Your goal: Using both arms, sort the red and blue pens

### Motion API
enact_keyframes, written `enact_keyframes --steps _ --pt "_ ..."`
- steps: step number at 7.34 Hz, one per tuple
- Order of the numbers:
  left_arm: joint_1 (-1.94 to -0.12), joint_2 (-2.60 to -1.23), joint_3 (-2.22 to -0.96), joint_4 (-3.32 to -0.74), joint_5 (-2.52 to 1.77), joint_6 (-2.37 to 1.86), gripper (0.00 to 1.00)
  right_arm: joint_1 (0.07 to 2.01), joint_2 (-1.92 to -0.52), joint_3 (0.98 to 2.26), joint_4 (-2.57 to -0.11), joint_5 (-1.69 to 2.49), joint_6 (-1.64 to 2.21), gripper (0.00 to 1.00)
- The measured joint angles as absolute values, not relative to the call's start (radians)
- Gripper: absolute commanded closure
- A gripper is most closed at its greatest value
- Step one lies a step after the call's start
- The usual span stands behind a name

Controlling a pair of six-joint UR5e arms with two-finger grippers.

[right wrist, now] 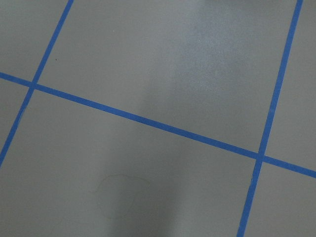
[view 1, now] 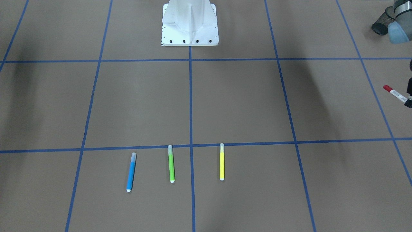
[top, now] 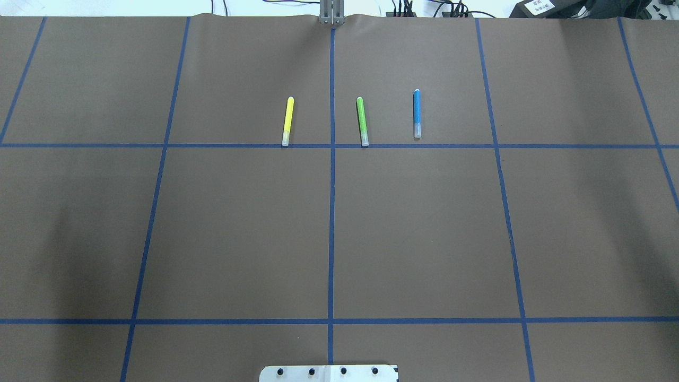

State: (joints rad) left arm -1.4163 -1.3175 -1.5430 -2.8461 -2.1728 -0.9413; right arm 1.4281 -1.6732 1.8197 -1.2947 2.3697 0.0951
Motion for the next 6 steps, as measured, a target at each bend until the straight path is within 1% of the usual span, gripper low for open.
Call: enact_keyframes --steps 2,3,6 --pt "-1.52 -1.156 -1.524 -3.039 -2.178 -0.943 1.0 1.426 -1.672 1.819 -1.295 2.367 0.095 0.0" --pt "-1.584 -1.086 -1.493 -3.136 -2.18 -0.943 1.0 1.425 -1.672 1.819 -1.295 2.365 0.095 0.0" --pt "-1.749 -0.941 -1.419 -3.351 -2.185 -0.932 1.0 1.422 -1.669 1.818 -1.295 2.364 0.095 0.0"
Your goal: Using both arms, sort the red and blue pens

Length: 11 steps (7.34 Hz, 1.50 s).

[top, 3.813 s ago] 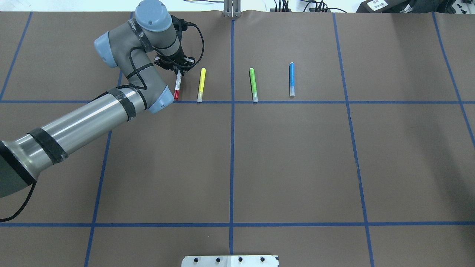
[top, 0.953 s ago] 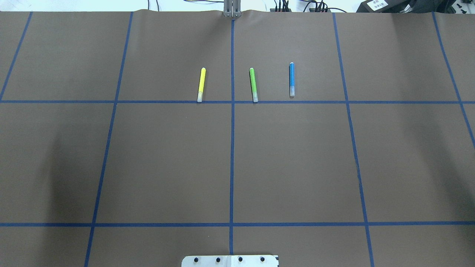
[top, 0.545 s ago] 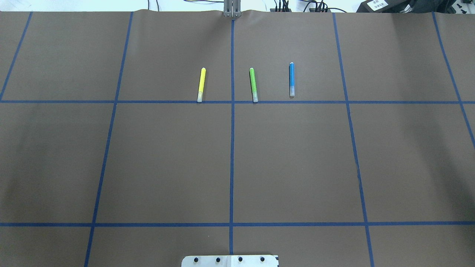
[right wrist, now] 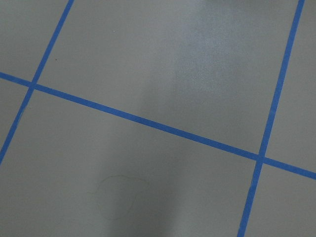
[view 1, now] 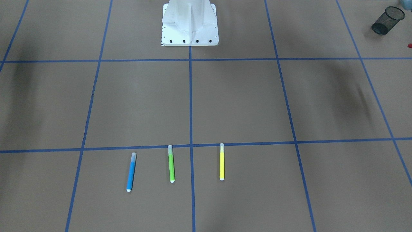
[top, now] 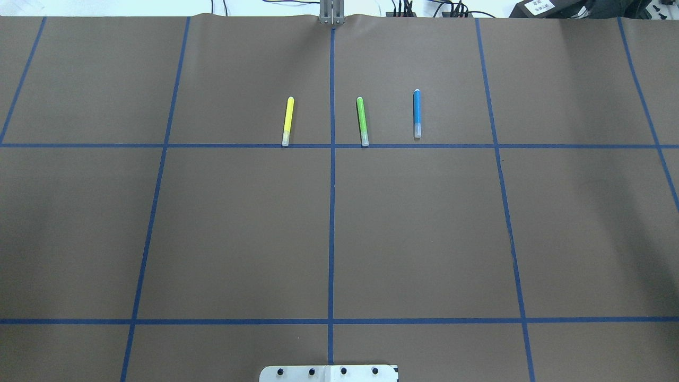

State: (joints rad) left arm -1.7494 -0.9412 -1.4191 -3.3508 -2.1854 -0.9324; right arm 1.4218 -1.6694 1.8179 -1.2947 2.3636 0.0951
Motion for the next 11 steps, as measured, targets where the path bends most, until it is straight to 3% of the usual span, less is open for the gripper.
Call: enact_keyframes --steps 5,11 --pt "-2.003 -0.838 -1.272 -3.561 -2.206 -0.805 1.0 1.419 -1.662 1.799 -1.295 2.362 0.095 0.0" --pt "-2.295 -0.814 -1.246 -3.568 -2.291 -0.58 1.0 1.416 -1.662 1.788 -1.295 2.362 0.095 0.0"
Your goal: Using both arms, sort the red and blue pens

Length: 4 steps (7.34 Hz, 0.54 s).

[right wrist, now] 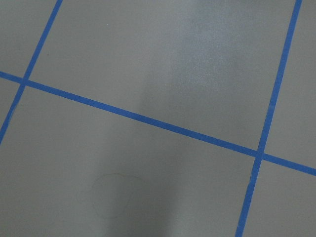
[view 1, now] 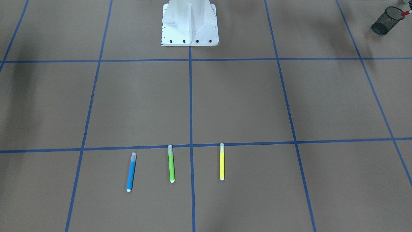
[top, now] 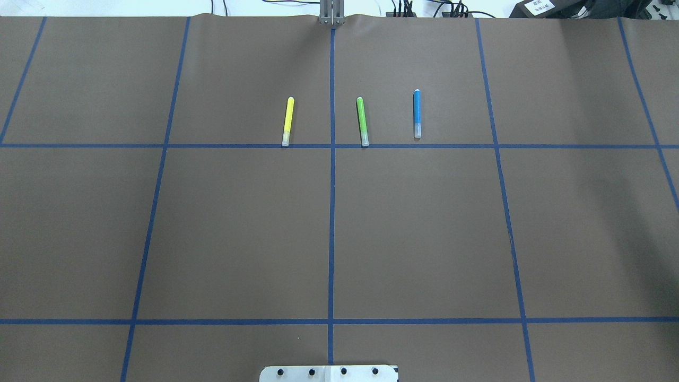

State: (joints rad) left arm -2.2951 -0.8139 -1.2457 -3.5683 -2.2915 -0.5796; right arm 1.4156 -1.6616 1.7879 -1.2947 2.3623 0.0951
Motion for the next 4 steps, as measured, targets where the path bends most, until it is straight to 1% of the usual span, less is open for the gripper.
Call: enact_keyframes --steps 4 --pt "-2.408 -0.805 -1.222 -3.564 -2.316 -0.524 1.0 1.415 -1.661 1.785 -1.293 2.364 0.095 0.0"
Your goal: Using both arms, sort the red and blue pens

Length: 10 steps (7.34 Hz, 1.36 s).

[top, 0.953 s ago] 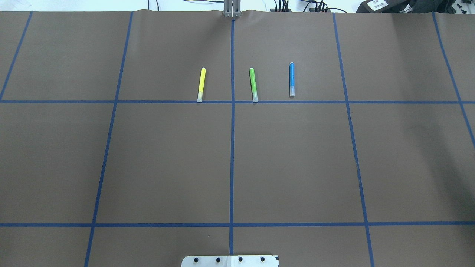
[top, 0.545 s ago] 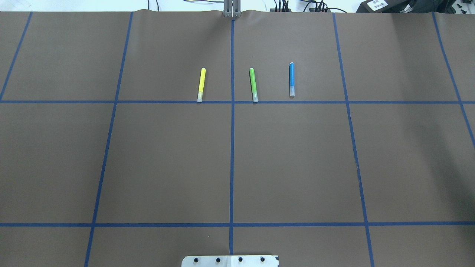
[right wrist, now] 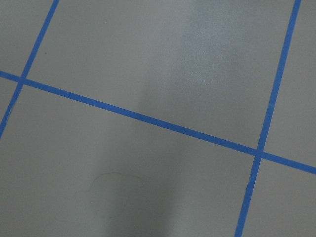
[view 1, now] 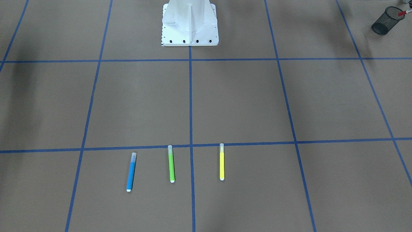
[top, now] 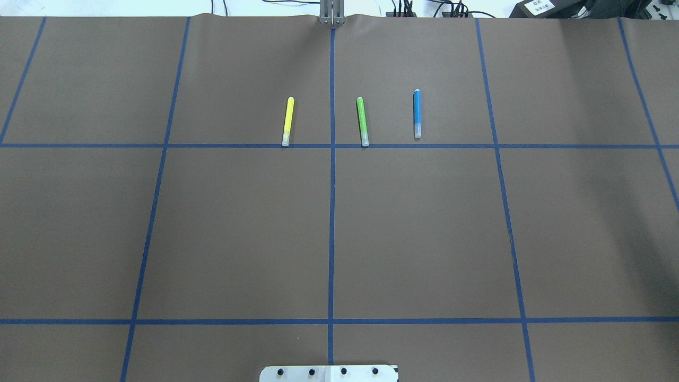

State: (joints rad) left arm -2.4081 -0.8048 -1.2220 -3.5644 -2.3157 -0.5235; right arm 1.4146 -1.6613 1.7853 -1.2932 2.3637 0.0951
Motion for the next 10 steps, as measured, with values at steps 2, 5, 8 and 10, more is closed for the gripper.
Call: enact_keyframes --steps 2,5,8,10 --pt "-2.468 -0.803 -1.208 -3.555 -2.315 -0.456 1.0 1.415 -1.661 1.787 -1.293 2.364 0.096 0.0" --pt "-2.486 -0.8 -1.206 -3.547 -2.306 -0.435 1.0 1.412 -1.661 1.788 -1.293 2.364 0.096 0.0" --pt "-2.498 -0.78 -1.205 -3.543 -2.263 -0.411 1.0 1.407 -1.66 1.787 -1.293 2.364 0.096 0.0" --pt "-2.504 -0.772 -1.204 -3.542 -2.241 -0.4 1.0 1.404 -1.655 1.787 -1.293 2.364 0.096 0.0"
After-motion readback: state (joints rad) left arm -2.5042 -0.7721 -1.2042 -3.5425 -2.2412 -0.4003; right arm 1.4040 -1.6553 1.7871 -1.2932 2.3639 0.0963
